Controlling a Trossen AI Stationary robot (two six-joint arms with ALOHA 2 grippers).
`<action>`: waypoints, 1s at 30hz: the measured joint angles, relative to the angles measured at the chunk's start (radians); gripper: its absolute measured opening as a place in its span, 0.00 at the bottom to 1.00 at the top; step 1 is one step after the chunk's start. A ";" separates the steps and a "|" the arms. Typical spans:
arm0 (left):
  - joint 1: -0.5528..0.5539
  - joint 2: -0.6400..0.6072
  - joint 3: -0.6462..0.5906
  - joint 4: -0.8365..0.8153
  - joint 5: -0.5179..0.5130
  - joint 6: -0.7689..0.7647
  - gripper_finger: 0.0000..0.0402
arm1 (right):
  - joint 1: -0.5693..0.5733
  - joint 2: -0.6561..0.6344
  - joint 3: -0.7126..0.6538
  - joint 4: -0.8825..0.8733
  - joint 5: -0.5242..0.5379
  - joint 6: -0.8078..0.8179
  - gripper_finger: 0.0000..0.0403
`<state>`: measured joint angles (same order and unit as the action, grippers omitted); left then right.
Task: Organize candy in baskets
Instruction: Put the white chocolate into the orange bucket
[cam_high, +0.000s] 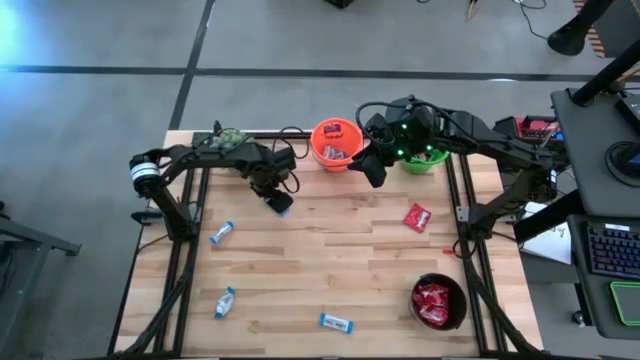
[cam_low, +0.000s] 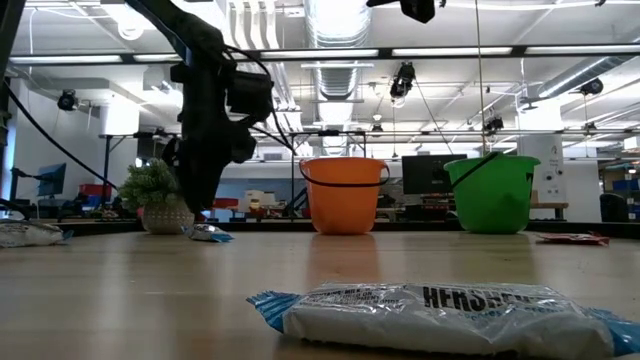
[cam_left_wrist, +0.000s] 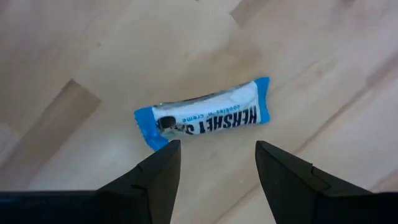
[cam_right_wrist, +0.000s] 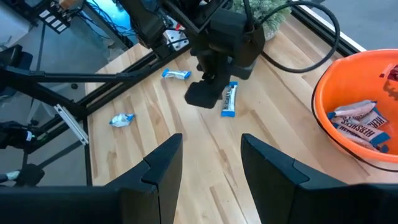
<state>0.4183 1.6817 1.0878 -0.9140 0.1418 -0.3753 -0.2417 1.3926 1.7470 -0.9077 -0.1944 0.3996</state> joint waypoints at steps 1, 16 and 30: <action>-0.002 0.000 0.000 -0.001 0.000 0.040 0.47 | 0.000 0.000 0.000 0.000 0.000 0.000 0.38; -0.004 -0.001 -0.004 -0.010 0.005 0.258 0.47 | 0.000 0.000 0.000 0.000 0.000 0.001 0.38; -0.003 -0.001 -0.011 -0.027 -0.003 0.307 0.47 | 0.000 0.000 0.000 0.000 0.000 0.001 0.38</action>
<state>0.4149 1.6810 1.0763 -0.9411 0.1390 -0.0685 -0.2417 1.3930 1.7470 -0.9077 -0.1940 0.4007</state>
